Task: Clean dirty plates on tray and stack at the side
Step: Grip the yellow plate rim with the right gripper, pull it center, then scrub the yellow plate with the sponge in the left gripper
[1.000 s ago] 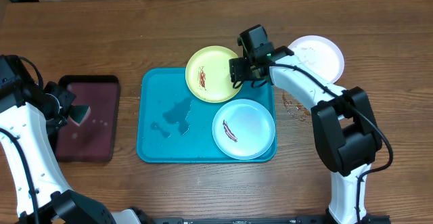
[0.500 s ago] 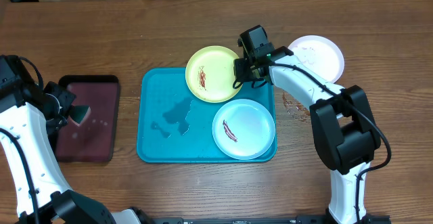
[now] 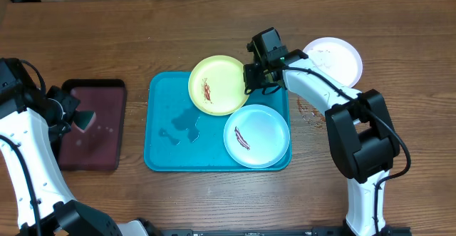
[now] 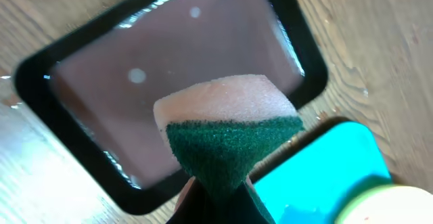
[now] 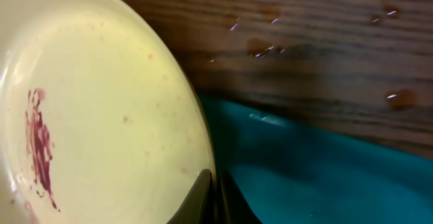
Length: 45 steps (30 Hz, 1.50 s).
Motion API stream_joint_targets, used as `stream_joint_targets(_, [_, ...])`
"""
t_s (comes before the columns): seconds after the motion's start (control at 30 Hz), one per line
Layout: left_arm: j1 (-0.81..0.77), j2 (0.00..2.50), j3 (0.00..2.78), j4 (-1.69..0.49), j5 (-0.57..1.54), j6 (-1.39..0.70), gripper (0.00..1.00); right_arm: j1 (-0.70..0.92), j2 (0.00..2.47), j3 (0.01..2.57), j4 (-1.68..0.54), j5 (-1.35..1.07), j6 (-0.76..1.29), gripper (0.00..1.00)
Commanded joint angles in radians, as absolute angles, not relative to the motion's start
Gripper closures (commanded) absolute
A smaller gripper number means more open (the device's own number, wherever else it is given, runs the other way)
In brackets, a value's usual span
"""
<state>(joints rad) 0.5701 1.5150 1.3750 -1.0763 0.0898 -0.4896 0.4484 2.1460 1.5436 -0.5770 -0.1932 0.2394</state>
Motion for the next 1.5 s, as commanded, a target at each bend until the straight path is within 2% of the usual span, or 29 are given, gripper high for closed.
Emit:
stream_joint_targets(0.0, [0.572,1.518,1.375,-1.06,0.252,-0.39,0.96,0.488,2.153,1.554,-0.595,-0.265,0.239,0.96])
stream_joint_targets(0.17, [0.543,1.518,1.375,-1.035,0.402,-0.266,0.96,0.558,2.153,1.554,-0.619,-0.264,0.252,0.96])
stream_joint_targets(0.47, [0.391,1.518,1.375,-1.035,0.399,-0.265,0.96,0.634,2.153,1.554,-0.608,-0.186,0.402,0.96])
stream_joint_targets(0.57, [0.295,1.528,1.375,-1.019,0.371,-0.266,0.96,0.634,2.154,1.553,-0.615,-0.18,0.469,0.96])
stream_joint_targets(0.77, [0.16,1.614,1.375,-1.005,0.282,-0.375,0.96,0.634,2.154,1.552,-0.656,-0.123,0.552,0.96])
stream_joint_targets(1.17, [-0.054,1.896,1.375,-0.81,0.421,-0.333,0.96,0.635,2.154,1.544,-0.659,-0.123,0.558,0.96])
stream_joint_targets(1.47, [-0.139,2.019,1.375,-0.751,0.352,-0.337,0.96,0.635,2.154,1.544,-0.657,-0.104,0.558,0.96])
